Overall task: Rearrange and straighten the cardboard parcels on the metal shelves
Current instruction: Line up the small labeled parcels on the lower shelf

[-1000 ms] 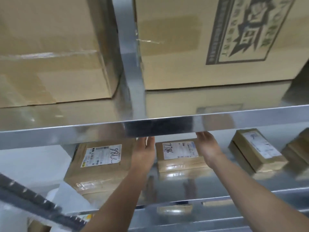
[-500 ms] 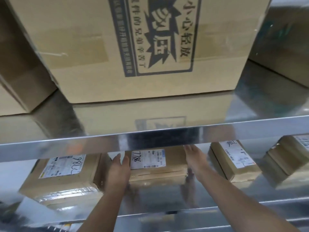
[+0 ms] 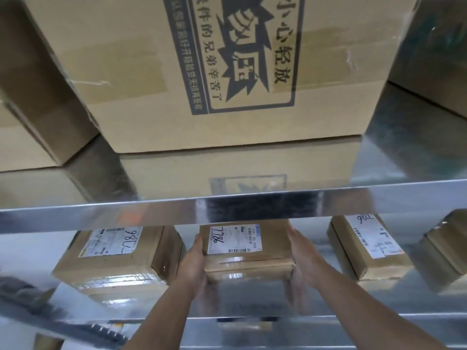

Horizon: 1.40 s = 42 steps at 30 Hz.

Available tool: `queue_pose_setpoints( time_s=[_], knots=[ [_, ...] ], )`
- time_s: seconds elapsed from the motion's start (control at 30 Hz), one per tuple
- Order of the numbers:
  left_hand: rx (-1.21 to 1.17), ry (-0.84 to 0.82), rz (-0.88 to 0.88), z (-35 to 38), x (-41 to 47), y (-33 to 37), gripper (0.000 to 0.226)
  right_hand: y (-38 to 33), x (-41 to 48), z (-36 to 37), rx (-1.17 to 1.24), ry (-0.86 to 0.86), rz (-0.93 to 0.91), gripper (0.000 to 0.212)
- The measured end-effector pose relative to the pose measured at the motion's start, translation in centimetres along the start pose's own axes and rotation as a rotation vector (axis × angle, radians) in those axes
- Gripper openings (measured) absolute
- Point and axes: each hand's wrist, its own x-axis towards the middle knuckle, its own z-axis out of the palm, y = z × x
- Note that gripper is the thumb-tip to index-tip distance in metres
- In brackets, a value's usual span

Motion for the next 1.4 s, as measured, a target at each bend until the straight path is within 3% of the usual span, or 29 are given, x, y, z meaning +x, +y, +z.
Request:
queue_pose_setpoints(
  time_s=[0.23, 0.4, 1.0, 1.07, 1.17, 1.3, 1.4],
  knots=[
    [0.017, 0.010, 0.020, -0.2, 2.4, -0.8, 0.053, -0.6, -1.6, -1.1, 0.129, -0.029, -0.006, 0.063],
    [-0.003, -0.011, 0.034, 1.3, 1.8, -0.6, 0.046, -1.6, -2.8, -2.1, 0.171, -0.072, 0.021, 0.049],
    [-0.080, 0.024, 0.137, 0.3, 0.4, -1.3, 0.055, -2.7, -3.1, -4.6, 0.418, 0.028, 0.065, 0.040],
    [-0.105, 0.010, 0.142, 0.3, 0.2, -1.5, 0.060, -2.8, -3.3, -4.2, 0.374, 0.058, 0.078, 0.046],
    [-0.110, 0.004, 0.153, 0.4, 0.3, -2.0, 0.091, -2.7, -3.8, -3.8, 0.347, 0.091, 0.087, 0.051],
    [-0.121, 0.020, 0.183, 0.4, 0.2, -2.4, 0.081, -2.3, -5.0, -3.6, 0.263, 0.062, 0.084, 0.051],
    [-0.141, 0.011, 0.192, 0.1, 0.7, -2.8, 0.098, -1.8, -5.7, -3.1, 0.222, 0.080, 0.066, 0.054]
  ],
)
